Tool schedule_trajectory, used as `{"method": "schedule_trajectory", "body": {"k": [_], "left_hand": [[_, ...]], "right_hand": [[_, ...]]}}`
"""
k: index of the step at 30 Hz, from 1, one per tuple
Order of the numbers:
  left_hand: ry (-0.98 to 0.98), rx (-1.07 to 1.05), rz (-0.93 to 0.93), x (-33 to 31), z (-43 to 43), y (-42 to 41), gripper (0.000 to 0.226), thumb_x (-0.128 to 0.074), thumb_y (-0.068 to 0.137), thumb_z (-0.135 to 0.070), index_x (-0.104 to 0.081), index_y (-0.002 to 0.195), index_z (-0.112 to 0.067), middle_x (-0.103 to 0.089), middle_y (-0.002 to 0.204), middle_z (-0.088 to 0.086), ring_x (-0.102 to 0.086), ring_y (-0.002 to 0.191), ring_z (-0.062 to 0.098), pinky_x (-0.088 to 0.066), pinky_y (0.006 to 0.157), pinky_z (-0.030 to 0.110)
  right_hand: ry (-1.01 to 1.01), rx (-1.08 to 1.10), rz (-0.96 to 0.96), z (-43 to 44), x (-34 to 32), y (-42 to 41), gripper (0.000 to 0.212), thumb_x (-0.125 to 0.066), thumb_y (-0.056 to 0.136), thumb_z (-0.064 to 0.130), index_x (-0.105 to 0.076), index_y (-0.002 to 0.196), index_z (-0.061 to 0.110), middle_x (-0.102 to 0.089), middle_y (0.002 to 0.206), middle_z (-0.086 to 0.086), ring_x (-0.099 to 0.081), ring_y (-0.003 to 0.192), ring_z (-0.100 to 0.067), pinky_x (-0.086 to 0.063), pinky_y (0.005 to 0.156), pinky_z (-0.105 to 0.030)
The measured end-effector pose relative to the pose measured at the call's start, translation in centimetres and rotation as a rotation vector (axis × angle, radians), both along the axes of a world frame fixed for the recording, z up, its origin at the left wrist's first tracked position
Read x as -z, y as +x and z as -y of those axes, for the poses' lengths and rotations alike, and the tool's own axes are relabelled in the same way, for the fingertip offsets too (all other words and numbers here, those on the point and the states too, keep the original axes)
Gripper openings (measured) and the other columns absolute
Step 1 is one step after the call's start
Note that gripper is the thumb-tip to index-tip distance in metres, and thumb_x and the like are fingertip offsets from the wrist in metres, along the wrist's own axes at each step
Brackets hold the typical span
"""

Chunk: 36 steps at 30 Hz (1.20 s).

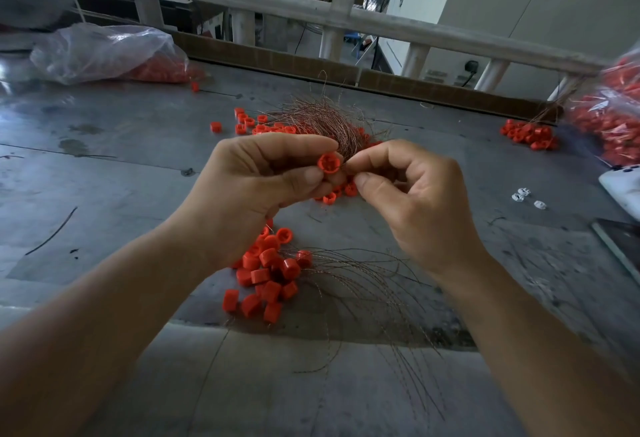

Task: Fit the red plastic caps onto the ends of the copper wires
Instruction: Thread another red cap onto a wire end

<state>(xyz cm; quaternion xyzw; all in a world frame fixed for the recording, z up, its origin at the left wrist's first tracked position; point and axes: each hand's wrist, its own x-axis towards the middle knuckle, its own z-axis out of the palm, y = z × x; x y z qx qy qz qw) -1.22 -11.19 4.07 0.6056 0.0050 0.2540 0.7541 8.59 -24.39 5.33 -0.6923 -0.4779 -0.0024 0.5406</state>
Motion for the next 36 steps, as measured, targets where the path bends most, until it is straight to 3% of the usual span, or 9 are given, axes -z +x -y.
{"method": "schedule_trajectory", "body": {"k": [5,12,18,21,24,27,29,33,36], "left_hand": [[-0.087,0.060,0.011,-0.1,-0.2,-0.1,0.025,-0.061,0.061,-0.002,-0.075,0.080,-0.010,-0.073,0.077,0.008,-0.070,0.075,0.016,-0.054,0.067,0.019],[-0.122,0.185,0.003,-0.1,-0.2,-0.1,0.024,-0.066,0.057,-0.008,-0.075,0.079,-0.011,-0.073,0.080,0.008,-0.070,0.074,0.013,-0.054,0.064,0.017],[-0.138,0.212,-0.018,0.0,-0.2,0.0,0.021,-0.065,0.060,-0.008,-0.075,0.079,-0.010,-0.073,0.080,0.008,-0.070,0.073,0.013,-0.054,0.063,0.016],[-0.161,0.170,-0.049,0.1,-0.3,0.1,0.021,-0.060,0.064,-0.002,-0.075,0.077,-0.009,-0.072,0.077,0.008,-0.070,0.073,0.014,-0.055,0.064,0.018],[-0.179,0.115,-0.075,0.2,-0.4,0.2,0.022,-0.056,0.065,0.001,-0.074,0.075,-0.008,-0.072,0.076,0.008,-0.070,0.073,0.015,-0.055,0.065,0.018],[-0.181,0.094,-0.084,0.1,-0.4,0.2,0.022,-0.056,0.065,0.001,-0.074,0.074,-0.008,-0.072,0.076,0.007,-0.071,0.074,0.015,-0.055,0.065,0.018],[-0.177,0.089,-0.085,0.1,-0.4,0.2,0.022,-0.056,0.065,0.001,-0.074,0.075,-0.008,-0.072,0.076,0.007,-0.071,0.074,0.015,-0.055,0.065,0.018],[-0.182,0.087,-0.088,0.0,-0.3,0.2,0.023,-0.056,0.065,0.001,-0.074,0.074,-0.008,-0.072,0.076,0.008,-0.071,0.072,0.015,-0.055,0.063,0.018],[-0.184,0.088,-0.089,0.0,-0.1,0.3,0.023,-0.056,0.064,0.001,-0.074,0.073,-0.007,-0.072,0.075,0.008,-0.070,0.071,0.015,-0.055,0.063,0.018]], "right_hand": [[0.048,-0.074,-0.122,0.1,-0.2,0.0,0.028,-0.063,0.078,-0.006,-0.056,0.078,0.021,-0.058,0.068,0.007,-0.056,0.063,-0.003,-0.048,0.058,-0.014],[0.018,-0.155,-0.329,-0.1,-0.3,0.1,0.031,-0.066,0.074,-0.009,-0.047,0.077,0.016,-0.060,0.057,0.007,-0.053,0.050,0.002,-0.038,0.046,-0.007],[-0.047,-0.189,-0.338,-0.1,-0.1,0.5,0.028,-0.067,0.073,-0.005,-0.048,0.075,0.014,-0.060,0.056,0.007,-0.056,0.051,-0.001,-0.040,0.046,-0.010],[-0.084,-0.071,-0.279,0.2,-0.1,1.9,0.016,-0.068,0.077,0.007,-0.055,0.074,0.016,-0.066,0.062,0.001,-0.062,0.056,-0.009,-0.047,0.053,-0.019],[-0.191,0.239,-0.072,0.4,0.9,4.3,0.012,-0.066,0.081,0.015,-0.059,0.073,0.021,-0.067,0.072,-0.005,-0.064,0.069,-0.018,-0.053,0.070,-0.033],[-0.363,0.362,0.068,0.3,2.3,6.1,0.006,-0.064,0.083,0.016,-0.064,0.081,0.022,-0.064,0.076,0.007,-0.056,0.068,-0.004,-0.046,0.068,-0.021],[-0.443,0.369,0.124,0.2,3.2,6.9,0.012,-0.062,0.085,0.015,-0.067,0.095,0.020,-0.059,0.080,0.010,-0.051,0.068,0.000,-0.040,0.069,-0.018],[-0.451,0.384,0.211,-0.4,3.9,7.4,0.022,-0.058,0.086,0.013,-0.066,0.105,0.021,-0.053,0.089,0.007,-0.048,0.070,-0.003,-0.037,0.073,-0.020],[-0.482,0.373,0.251,-0.9,4.4,7.5,0.026,-0.057,0.087,0.015,-0.064,0.112,0.019,-0.051,0.091,0.005,-0.050,0.082,-0.010,-0.035,0.076,-0.017]]}}
